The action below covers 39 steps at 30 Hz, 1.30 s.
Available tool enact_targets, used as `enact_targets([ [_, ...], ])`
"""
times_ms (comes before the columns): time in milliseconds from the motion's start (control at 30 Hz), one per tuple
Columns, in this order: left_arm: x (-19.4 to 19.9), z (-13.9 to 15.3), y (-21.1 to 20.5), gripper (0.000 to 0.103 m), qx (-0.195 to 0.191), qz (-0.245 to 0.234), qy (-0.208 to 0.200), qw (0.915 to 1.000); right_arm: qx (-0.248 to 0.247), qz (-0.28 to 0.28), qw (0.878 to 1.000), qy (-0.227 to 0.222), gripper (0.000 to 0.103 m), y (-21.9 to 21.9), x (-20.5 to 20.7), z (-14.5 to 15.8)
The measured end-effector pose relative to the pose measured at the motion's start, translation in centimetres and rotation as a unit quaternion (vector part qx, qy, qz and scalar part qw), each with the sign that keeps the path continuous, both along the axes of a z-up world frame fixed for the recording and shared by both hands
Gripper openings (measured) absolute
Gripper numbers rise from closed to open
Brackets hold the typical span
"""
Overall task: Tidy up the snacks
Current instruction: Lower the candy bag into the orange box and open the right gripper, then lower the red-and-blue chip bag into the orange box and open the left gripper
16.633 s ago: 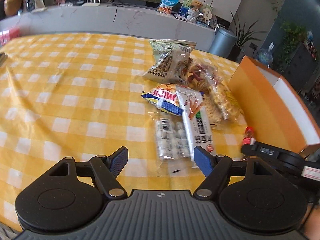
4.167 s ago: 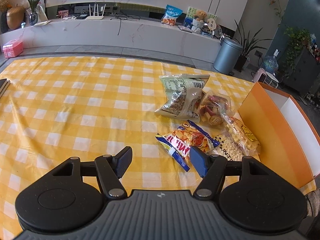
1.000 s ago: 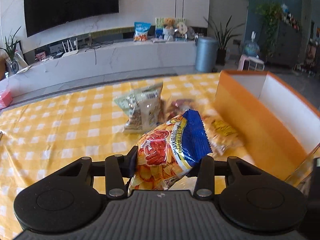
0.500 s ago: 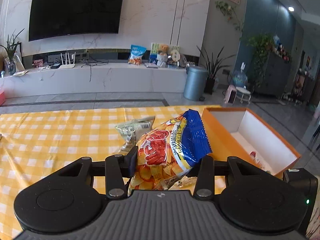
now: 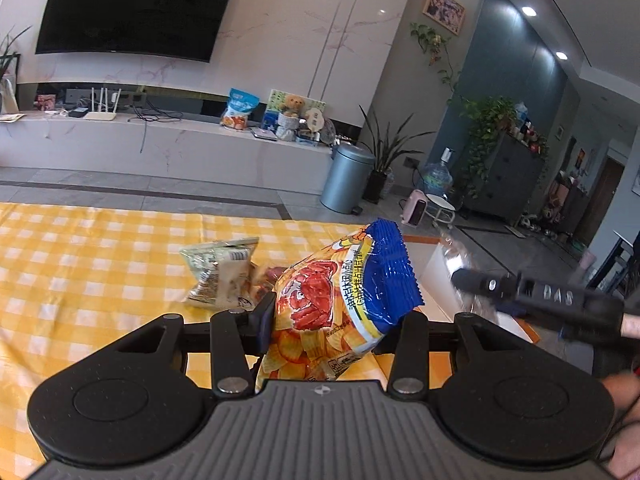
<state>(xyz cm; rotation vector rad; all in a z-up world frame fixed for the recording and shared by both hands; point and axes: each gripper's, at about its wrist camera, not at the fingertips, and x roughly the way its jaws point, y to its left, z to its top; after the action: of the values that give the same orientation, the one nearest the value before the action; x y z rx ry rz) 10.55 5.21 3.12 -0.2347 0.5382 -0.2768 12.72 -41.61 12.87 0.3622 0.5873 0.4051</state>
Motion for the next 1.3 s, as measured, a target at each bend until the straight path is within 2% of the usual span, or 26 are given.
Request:
enact_targets([
  [133, 0.4, -0.7, -1.1, 0.049, 0.017, -0.020, 0.006, 0.9996, -0.008, -0.059, 0.997, 0.039, 0.054, -2.7, 2.9, -0.3],
  [300, 0.6, -1.7, -2.0, 0.049, 0.028, -0.030, 0.023, 0.9989, -0.036, -0.087, 0.992, 0.085, 0.055, -4.5, 7.0, -1.7],
  [400, 0.5, -2.2, -2.5, 0.049, 0.037, -0.036, 0.025, 0.9983, -0.062, -0.057, 0.987, 0.139, 0.055, -4.1, 10.1, -3.8],
  [467, 0.4, -2.6, -2.8, 0.049, 0.040, -0.038, 0.030, 0.9980, -0.073, -0.042, 0.985, 0.150, 0.055, -3.4, 11.7, -4.8],
  [600, 0.6, -3.3, -3.0, 0.049, 0.049, -0.035, 0.043, 0.9972, -0.107, -0.051, 0.978, 0.174, 0.055, -2.4, 14.1, -6.9],
  [800, 1.1, -4.0, -2.3, 0.049, 0.049, -0.030, 0.052, 0.9970, -0.141, -0.061, 0.971, 0.182, 0.055, -2.0, 15.5, -9.1],
  [1000, 1.5, -4.9, -2.1, 0.049, 0.047, -0.025, 0.071, 0.9961, -0.151, -0.029, 0.973, 0.174, 0.061, -1.1, 15.3, -8.7],
  [1033, 1.5, -5.0, -2.2, 0.049, 0.051, -0.024, 0.073, 0.9957, -0.146, -0.029, 0.974, 0.170, 0.063, -1.2, 15.3, -8.5],
  [1067, 1.5, -5.0, -2.4, 0.049, 0.054, -0.022, 0.075, 0.9955, -0.135, -0.024, 0.977, 0.166, 0.074, -1.4, 15.1, -8.3],
  [1100, 1.5, -5.0, -2.5, 0.049, 0.056, -0.022, 0.076, 0.9953, -0.122, -0.020, 0.979, 0.160, 0.079, -1.7, 15.0, -8.1],
  [1200, 1.2, -4.5, -3.1, 0.049, 0.056, -0.021, 0.074, 0.9955, -0.114, -0.035, 0.983, 0.143, 0.080, -2.5, 13.8, -7.2],
  [1300, 1.0, -3.7, -4.1, 0.049, 0.057, -0.029, 0.062, 0.9960, -0.081, -0.061, 0.988, 0.118, 0.082, -4.6, 11.5, -6.1],
])
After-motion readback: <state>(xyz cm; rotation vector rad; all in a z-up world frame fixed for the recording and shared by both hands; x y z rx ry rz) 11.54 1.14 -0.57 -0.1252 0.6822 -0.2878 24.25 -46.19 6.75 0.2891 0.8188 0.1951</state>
